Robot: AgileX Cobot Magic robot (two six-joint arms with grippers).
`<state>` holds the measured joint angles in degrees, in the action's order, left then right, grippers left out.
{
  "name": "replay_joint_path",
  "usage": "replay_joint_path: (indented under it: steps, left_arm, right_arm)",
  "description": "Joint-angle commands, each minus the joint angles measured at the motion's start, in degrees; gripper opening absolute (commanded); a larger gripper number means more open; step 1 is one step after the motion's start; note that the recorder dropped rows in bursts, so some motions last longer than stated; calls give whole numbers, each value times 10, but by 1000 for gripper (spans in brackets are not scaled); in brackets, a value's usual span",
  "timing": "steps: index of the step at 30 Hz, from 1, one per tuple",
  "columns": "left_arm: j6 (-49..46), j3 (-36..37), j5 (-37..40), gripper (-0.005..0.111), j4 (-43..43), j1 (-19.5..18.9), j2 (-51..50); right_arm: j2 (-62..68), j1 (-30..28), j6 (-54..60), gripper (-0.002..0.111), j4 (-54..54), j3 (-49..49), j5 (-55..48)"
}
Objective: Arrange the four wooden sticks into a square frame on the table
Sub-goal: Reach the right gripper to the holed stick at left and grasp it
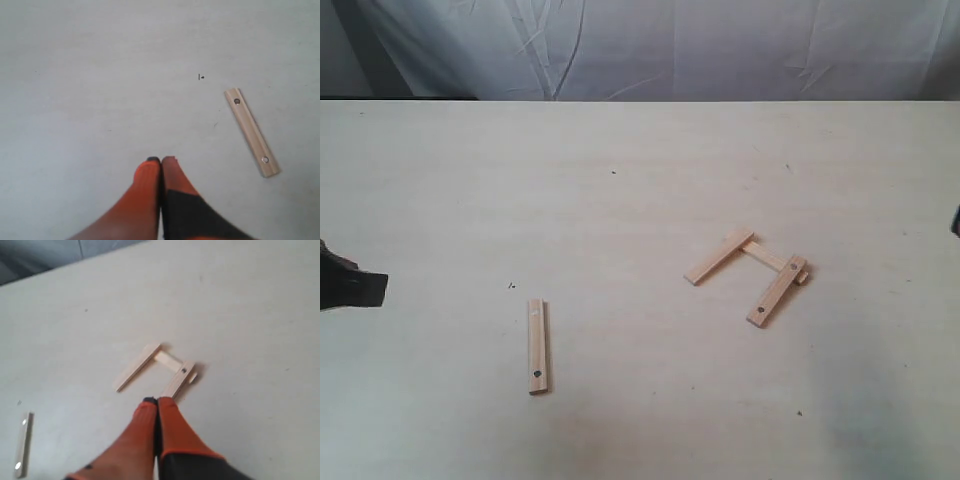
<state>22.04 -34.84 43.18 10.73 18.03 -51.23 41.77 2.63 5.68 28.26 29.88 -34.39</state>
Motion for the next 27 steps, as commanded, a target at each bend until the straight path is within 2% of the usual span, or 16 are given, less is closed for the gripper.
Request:
replay_joint_path:
  steps: [1,8,12,15,20,24,27]
  left_arm:
    - [1,-8,7,0,15,-2,27]
    - [4,-32,10,0,19,-14,18]
    - [5,-37,1,0,16,-65,17]
    - [5,-37,-8,0,-4,-103,17]
    - [5,-35,-37,0,-24,-141,17]
    - [15,-33,-38,0,-21,-145,17]
    - [15,-33,-38,0,-18,-145,17]
  right_arm:
    - [147,45,95,-1,87,60,-34]
    - [334,242,49,-1,45,158,13]
    - [438,363,-68,-1,-66,237,26]
    - [507,430,-156,-1,-149,296,23]
    - [610,504,-197,-1,-204,390,-7]
    - [686,541,-200,-1,-228,461,-28]
    - [727,551,-210,7,-222,498,-30]
